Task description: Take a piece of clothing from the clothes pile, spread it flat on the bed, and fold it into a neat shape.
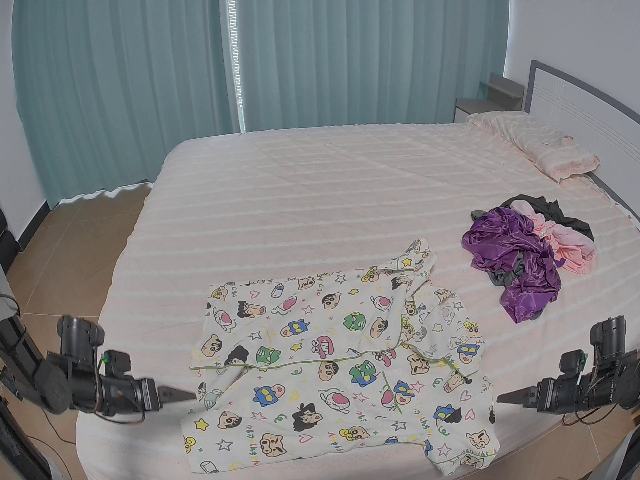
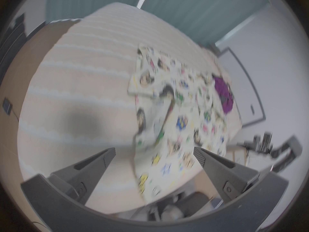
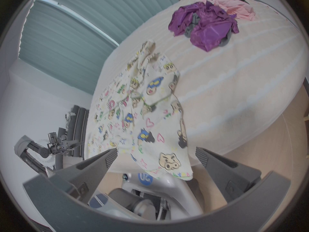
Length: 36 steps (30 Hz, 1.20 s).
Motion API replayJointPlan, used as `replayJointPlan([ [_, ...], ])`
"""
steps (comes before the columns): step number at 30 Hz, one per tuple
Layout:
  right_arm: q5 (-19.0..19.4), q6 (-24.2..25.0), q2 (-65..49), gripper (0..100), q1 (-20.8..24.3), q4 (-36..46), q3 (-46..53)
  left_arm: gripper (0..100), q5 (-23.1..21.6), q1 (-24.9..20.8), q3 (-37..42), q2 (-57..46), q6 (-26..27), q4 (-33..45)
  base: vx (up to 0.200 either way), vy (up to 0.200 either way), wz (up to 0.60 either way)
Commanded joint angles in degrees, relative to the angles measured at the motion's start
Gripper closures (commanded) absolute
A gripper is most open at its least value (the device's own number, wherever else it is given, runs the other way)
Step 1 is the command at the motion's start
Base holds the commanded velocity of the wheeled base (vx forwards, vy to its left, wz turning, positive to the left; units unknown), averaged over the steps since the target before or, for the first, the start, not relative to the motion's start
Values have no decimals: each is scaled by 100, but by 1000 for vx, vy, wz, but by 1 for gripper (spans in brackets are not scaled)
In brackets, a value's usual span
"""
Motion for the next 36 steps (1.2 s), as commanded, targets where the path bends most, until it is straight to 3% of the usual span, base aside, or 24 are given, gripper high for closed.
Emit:
replayJointPlan([
  [1,100,786,-465,0,343,-14,-528,0,96,-311,-1467,352,-873,-23,0,0,0],
  [6,100,936,-385,0,492,-32,-703,0,579,-407,-2390,1222,-935,-5,0,0,0],
  [10,91,1111,-333,0,528,-164,-800,0,1106,-522,-3594,2109,-1480,21,0,0,0],
  [14,83,1226,-236,0,536,-296,-800,0,1150,-583,-4403,2663,-1611,303,0,0,0],
  [16,83,1226,-236,0,536,-296,-800,0,1150,-583,-4403,2663,-1611,303,0,0,0],
  [19,4,1243,-139,0,536,-436,-730,0,1159,-592,-5492,3103,-1919,1032,0,0,0],
  [29,-67,1243,-157,0,572,-445,-721,0,1353,-566,-6494,3841,-1928,1085,0,0,0],
  [33,-374,1252,-148,0,572,-445,-677,0,1379,-566,-6784,4069,-1910,1208,0,0,0],
  [36,-392,1252,-210,0,572,-445,-607,0,1388,-566,-6907,4175,-1866,1234,0,0,0],
])
